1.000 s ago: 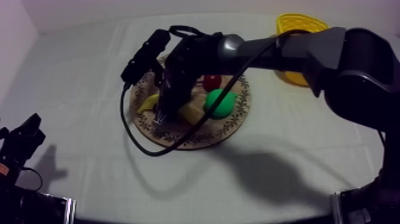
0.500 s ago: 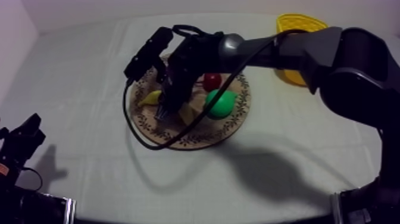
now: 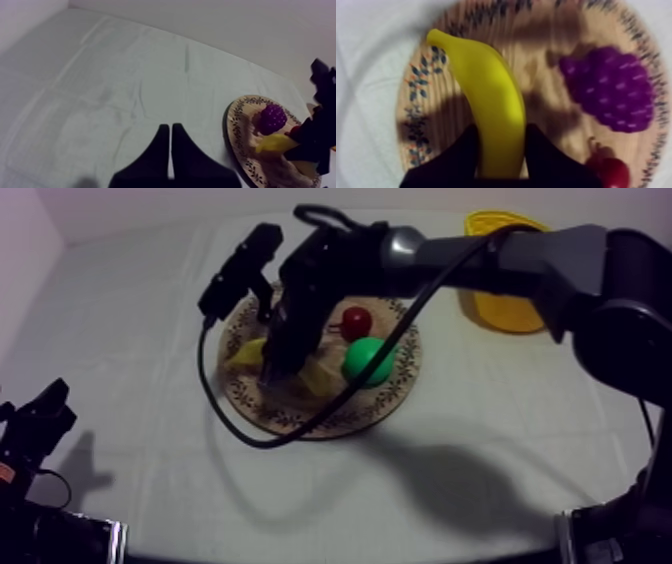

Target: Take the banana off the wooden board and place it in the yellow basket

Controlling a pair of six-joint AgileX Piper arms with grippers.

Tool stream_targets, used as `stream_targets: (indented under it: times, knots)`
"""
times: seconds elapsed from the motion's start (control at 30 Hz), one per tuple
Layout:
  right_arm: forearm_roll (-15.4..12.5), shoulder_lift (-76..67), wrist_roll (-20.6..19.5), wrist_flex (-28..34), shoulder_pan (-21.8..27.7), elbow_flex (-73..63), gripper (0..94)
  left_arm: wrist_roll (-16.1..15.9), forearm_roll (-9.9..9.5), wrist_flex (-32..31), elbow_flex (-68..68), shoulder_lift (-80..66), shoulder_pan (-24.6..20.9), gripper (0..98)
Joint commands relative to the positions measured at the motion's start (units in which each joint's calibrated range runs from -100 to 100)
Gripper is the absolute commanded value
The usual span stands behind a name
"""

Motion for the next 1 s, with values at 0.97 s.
stream_targets:
  times: [0.97]
  knots:
    - [-2.6, -15.9, 4.8, 29.0, 21.9, -22.7, 25.3, 0.0, -0.02, 0.0, 0.0, 0.0, 0.0, 0.1]
